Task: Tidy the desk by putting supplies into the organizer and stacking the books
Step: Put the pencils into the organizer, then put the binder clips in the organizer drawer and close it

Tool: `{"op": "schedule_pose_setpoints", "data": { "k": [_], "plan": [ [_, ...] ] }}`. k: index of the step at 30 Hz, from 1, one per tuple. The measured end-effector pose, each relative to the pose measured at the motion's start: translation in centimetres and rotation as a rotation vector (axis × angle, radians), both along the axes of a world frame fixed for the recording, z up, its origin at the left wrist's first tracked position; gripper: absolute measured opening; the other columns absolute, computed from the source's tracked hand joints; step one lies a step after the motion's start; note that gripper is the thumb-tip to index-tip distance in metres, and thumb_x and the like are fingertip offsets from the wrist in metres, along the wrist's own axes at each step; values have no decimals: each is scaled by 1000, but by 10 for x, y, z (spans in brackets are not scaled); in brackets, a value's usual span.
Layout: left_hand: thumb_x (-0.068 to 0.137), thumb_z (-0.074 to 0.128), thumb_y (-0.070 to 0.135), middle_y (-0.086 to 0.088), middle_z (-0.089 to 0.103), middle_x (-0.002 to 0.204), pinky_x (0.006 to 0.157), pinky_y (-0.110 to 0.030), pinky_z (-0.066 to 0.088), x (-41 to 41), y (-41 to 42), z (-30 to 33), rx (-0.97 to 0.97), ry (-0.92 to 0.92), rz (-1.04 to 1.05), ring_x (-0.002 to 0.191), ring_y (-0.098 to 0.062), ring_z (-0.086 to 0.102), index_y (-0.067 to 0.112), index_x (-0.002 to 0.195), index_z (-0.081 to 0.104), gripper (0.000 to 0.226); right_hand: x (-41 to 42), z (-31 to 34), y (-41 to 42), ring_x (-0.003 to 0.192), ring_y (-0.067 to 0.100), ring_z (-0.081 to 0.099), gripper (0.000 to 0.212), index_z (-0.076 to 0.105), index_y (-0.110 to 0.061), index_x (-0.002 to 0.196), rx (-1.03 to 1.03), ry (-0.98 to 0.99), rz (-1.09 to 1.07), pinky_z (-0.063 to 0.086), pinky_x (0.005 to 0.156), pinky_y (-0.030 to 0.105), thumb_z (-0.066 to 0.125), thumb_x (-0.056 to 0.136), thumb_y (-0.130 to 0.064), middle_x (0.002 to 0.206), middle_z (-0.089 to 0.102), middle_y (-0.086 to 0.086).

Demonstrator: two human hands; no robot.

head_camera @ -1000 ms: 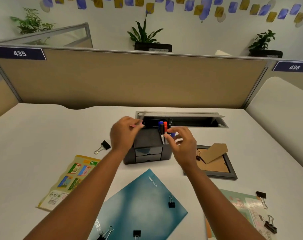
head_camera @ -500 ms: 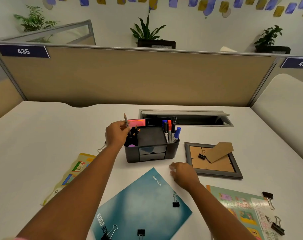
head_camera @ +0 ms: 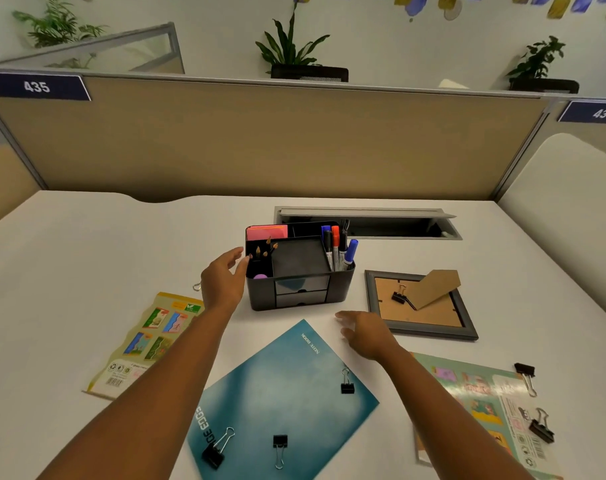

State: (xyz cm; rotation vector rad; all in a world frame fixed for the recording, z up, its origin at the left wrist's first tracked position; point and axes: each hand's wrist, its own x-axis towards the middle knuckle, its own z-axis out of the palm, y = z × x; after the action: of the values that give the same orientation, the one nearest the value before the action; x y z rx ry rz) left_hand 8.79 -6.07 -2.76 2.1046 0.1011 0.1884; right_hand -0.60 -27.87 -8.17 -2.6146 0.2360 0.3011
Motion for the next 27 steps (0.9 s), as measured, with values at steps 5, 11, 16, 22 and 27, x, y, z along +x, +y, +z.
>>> {"op": "schedule_pose_setpoints", "data": {
  "k": [5,11,16,22,27],
  "plan": [
    [91,57,17,-15,59,129,96,-37,46,-15,-6,-10,40,-46,-94,119,-30,56,9,128,56,38,-21,4,2,115,19,55,31,57,-16,121,100,-59,-80,42,98,28,52,91,-22,129,58,5],
    [90,57,19,-18,52,136,100,-44,44,-27,-18,-19,178,-75,-48,124,-34,50,6,122,60,34,-59,3,-22,105,17,58,20,66,-15,104,77,-279,-355,42,90,26,60,86,-19,111,67,3],
    [90,56,13,-19,40,144,102,-45,40,-35,-21,-23,251,-40,-98,128,-38,44,4,118,61,29,-91,9,-73,100,24,61,17,71,-11,94,32,-419,-614,44,82,29,62,81,-4,102,71,8],
    [88,57,8,-18,38,147,102,-46,39,-33,-16,-28,264,-45,-134,128,-38,43,5,117,59,29,-136,11,-128,108,41,47,31,58,-11,114,-261,-144,-1006,43,87,42,55,84,-11,117,56,20],
    [87,60,8,-18,49,136,94,-46,44,-31,-17,-26,263,-39,-130,116,-39,52,4,113,60,27,-151,7,-142,112,40,46,41,45,-8,121,-164,196,-1152,42,92,44,54,83,-19,122,46,19]
  ]
}}
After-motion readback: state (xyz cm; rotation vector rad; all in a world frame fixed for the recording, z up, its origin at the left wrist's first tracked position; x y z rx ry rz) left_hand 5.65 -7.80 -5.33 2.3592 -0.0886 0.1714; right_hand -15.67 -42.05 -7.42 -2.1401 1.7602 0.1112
